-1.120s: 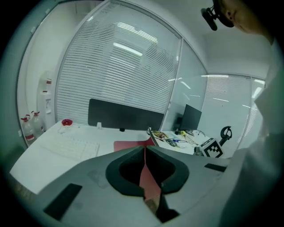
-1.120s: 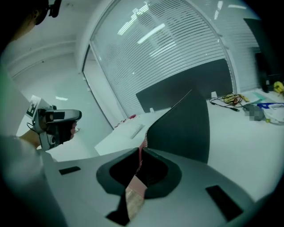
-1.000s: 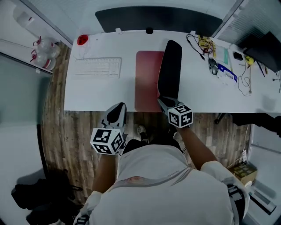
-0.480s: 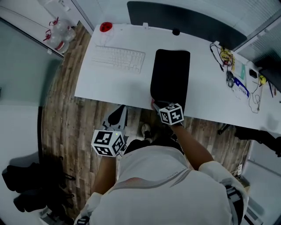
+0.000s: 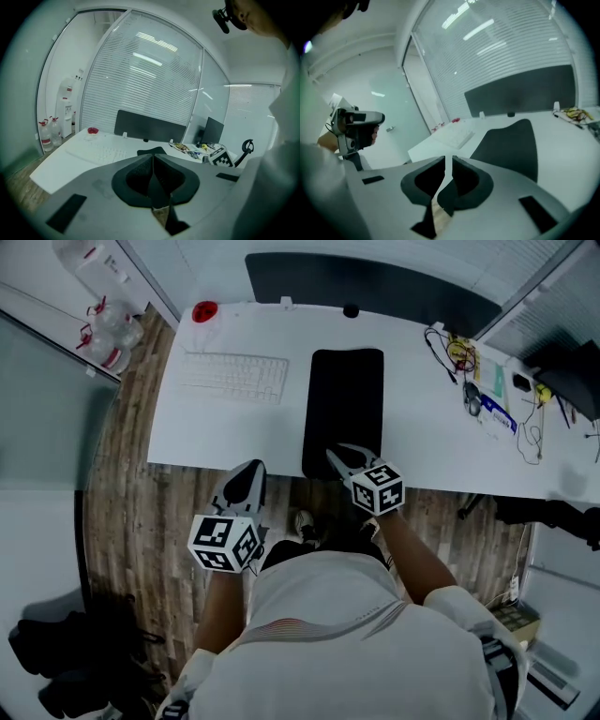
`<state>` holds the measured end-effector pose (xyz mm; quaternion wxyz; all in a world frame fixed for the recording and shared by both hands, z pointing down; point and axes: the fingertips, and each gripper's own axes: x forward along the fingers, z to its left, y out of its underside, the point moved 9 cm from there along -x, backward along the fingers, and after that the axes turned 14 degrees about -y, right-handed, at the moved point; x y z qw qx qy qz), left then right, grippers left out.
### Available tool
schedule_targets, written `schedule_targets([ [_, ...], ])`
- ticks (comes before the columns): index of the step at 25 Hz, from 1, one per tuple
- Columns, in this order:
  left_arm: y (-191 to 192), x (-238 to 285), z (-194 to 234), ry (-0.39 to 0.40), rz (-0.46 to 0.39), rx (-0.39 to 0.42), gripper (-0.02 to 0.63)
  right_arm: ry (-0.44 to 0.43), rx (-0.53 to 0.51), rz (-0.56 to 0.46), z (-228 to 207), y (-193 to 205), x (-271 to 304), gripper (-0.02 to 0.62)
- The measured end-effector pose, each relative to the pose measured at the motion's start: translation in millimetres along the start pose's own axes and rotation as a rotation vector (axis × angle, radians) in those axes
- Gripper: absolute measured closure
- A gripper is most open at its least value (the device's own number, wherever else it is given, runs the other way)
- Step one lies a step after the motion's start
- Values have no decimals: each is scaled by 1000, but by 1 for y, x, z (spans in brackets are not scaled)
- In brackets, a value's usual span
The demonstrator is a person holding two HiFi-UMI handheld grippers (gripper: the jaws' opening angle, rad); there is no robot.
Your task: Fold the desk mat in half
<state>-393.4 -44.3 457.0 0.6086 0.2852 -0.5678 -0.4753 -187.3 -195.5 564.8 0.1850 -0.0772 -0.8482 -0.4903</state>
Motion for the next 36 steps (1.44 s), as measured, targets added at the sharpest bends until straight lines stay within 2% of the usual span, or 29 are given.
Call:
schedule_targets([
  [3, -19, 5, -10, 24, -53, 19, 586, 84, -71, -133, 0, -38, -47, 540],
  [9, -52, 15, -35, 70, -142, 58, 586, 251, -219, -341, 16, -103, -142, 544],
  [14, -68, 23, -61, 125, -187, 88, 586, 371, -309, -439, 37, -127, -198, 545],
  [20, -67, 26, -74, 168, -190, 113, 586, 419, -299, -448, 44, -119, -213, 544],
  [30, -67, 23, -68, 179, -190, 118, 586, 410, -296, -435, 51, -116, -206, 543],
  [36, -67, 22, -61, 187, -180, 93, 586, 405, -299, -430, 55, -115, -199, 543],
])
